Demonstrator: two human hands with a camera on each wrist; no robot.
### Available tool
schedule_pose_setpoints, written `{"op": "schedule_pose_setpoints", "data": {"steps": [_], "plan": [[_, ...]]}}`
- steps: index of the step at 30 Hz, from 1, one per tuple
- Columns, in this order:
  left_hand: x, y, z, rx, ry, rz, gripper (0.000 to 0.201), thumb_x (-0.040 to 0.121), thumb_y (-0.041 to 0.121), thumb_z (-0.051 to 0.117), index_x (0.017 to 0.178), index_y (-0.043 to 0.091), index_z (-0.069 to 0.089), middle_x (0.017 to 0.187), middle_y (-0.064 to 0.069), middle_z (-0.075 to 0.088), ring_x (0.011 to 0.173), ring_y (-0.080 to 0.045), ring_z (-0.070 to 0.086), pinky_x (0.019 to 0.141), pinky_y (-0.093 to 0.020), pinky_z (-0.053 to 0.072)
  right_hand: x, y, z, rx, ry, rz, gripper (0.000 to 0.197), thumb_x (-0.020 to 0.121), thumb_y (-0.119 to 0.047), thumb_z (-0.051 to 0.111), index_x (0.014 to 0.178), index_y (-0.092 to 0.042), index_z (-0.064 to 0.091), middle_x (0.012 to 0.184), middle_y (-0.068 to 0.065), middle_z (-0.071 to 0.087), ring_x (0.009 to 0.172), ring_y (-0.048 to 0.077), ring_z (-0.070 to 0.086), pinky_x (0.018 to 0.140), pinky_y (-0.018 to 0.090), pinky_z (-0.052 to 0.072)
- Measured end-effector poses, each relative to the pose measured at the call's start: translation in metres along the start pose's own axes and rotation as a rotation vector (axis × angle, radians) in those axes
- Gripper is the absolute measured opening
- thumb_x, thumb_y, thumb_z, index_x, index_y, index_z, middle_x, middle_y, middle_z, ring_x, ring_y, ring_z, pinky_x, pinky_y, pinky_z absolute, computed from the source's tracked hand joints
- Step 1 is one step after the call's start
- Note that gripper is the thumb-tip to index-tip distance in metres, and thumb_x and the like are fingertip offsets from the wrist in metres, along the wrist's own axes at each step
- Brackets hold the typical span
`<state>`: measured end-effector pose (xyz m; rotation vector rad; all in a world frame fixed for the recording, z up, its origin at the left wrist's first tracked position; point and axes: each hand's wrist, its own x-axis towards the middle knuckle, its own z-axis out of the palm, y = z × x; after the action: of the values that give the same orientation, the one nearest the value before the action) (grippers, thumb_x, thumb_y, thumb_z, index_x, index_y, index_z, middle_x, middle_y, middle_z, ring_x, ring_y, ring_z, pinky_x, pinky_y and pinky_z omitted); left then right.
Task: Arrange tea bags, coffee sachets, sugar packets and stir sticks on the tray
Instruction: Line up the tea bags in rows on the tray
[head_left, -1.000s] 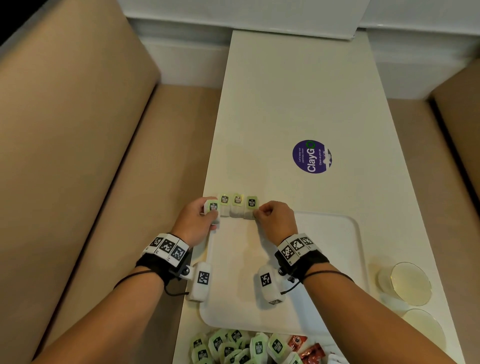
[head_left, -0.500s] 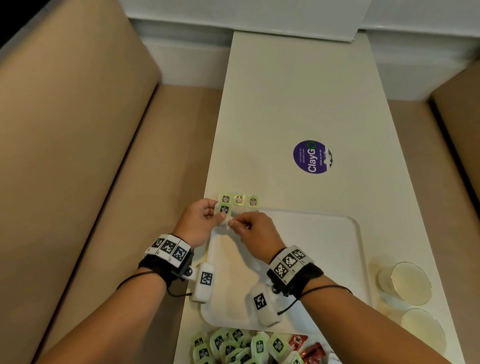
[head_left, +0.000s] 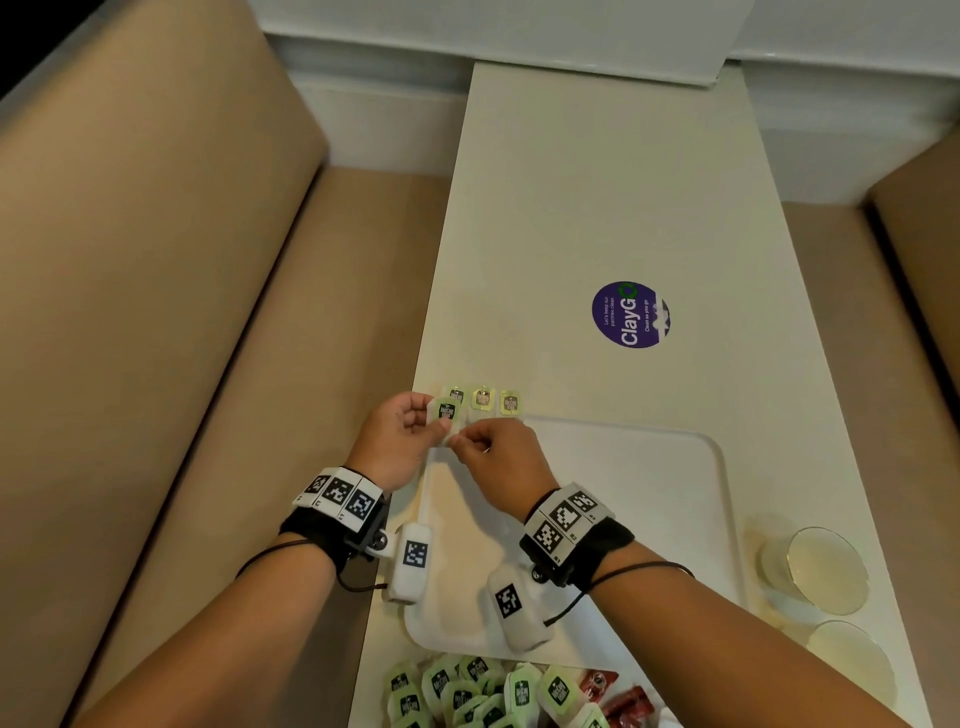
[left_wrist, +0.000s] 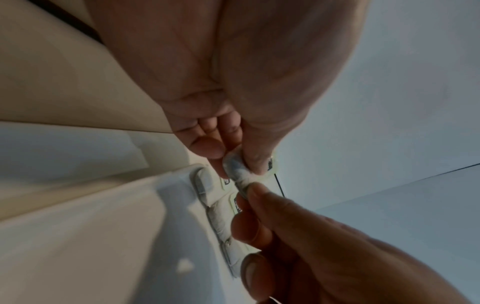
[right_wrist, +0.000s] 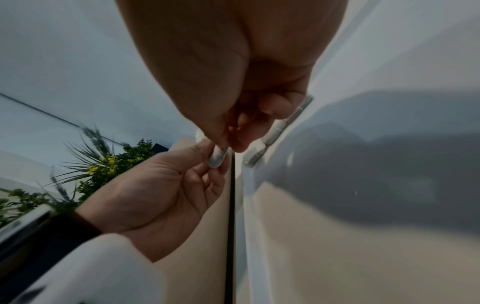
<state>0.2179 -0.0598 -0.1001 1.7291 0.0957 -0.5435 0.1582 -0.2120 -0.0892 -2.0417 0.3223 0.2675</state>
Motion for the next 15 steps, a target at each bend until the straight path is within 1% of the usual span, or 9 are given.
{"op": "schedule_pose_setpoints", "data": {"steps": [1,2,4,6,8,10,12,15], "plan": [[0.001,-0.001,0.0,-0.008,0.018,-0.011,0.023,0.088,0.005,0.074,0.108,0.009,0.064,0.103,-0.016,0.073,0.088,-0.026,0.069,0.09,-0.044,0.056,0.002,0.001,0.0,-0.006,0.009,0.012,0.029,0.096,-0.028,0.065,0.074,-0.011,0.073,0.068,0.009,0.068,0.059,0.014,0.052,0.061,0.028,0.044],[0.002,-0.002,0.0,0.007,0.044,-0.015,0.024,0.087,0.007,0.075,0.108,0.012,0.064,0.105,-0.014,0.072,0.09,-0.025,0.069,0.089,-0.041,0.057,0.003,0.002,0.0,-0.015,0.019,0.028,0.031,0.096,-0.027,0.065,0.071,-0.011,0.072,0.066,0.009,0.067,0.059,0.015,0.052,0.061,0.029,0.044],[0.004,-0.004,0.0,0.103,0.111,0.004,0.019,0.089,0.01,0.073,0.102,0.019,0.063,0.098,-0.004,0.069,0.086,-0.019,0.066,0.084,-0.032,0.055,0.008,0.006,0.001,-0.039,0.033,0.065,0.036,0.096,-0.028,0.064,0.063,-0.015,0.067,0.063,0.008,0.065,0.059,0.017,0.053,0.063,0.031,0.047],[0.005,-0.007,-0.001,0.247,0.163,0.033,0.014,0.091,0.011,0.069,0.1,0.02,0.064,0.091,0.002,0.067,0.083,-0.016,0.064,0.082,-0.029,0.052,0.012,0.01,0.003,-0.068,0.031,0.096,0.037,0.096,-0.028,0.063,0.06,-0.021,0.063,0.063,0.003,0.065,0.062,0.017,0.057,0.067,0.032,0.049],[0.006,-0.012,-0.002,0.384,0.171,0.049,0.012,0.09,0.012,0.069,0.1,0.017,0.067,0.09,0.004,0.068,0.085,-0.015,0.065,0.084,-0.029,0.053,0.014,0.013,0.006,-0.086,0.021,0.126,0.034,0.095,-0.026,0.062,0.061,-0.023,0.066,0.065,0.0,0.067,0.064,0.017,0.059,0.068,0.032,0.05],[0.006,-0.015,-0.002,0.46,0.162,0.048,0.013,0.088,0.012,0.072,0.1,0.014,0.069,0.09,0.003,0.069,0.084,-0.015,0.065,0.083,-0.028,0.053,0.016,0.015,0.01,-0.104,0.011,0.149,0.035,0.095,-0.027,0.062,0.061,-0.023,0.066,0.062,-0.004,0.065,0.063,0.015,0.058,0.065,0.03,0.049],[0.007,-0.017,-0.001,0.488,0.162,0.049,0.015,0.086,0.012,0.074,0.1,0.013,0.069,0.088,0.003,0.069,0.081,-0.014,0.065,0.08,-0.027,0.053,0.017,0.015,0.012,-0.133,-0.006,0.163,0.036,0.096,-0.028,0.061,0.061,-0.024,0.065,0.06,-0.006,0.061,0.062,0.015,0.057,0.062,0.028,0.044],[0.008,-0.019,0.0,0.502,0.155,0.054,0.016,0.086,0.012,0.075,0.101,0.014,0.069,0.087,0.006,0.067,0.078,-0.012,0.063,0.078,-0.024,0.051,0.019,0.014,0.014,-0.167,-0.022,0.181,0.033,0.096,-0.032,0.061,0.065,-0.023,0.066,0.064,-0.003,0.063,0.064,0.016,0.058,0.058,0.026,0.04]]}}
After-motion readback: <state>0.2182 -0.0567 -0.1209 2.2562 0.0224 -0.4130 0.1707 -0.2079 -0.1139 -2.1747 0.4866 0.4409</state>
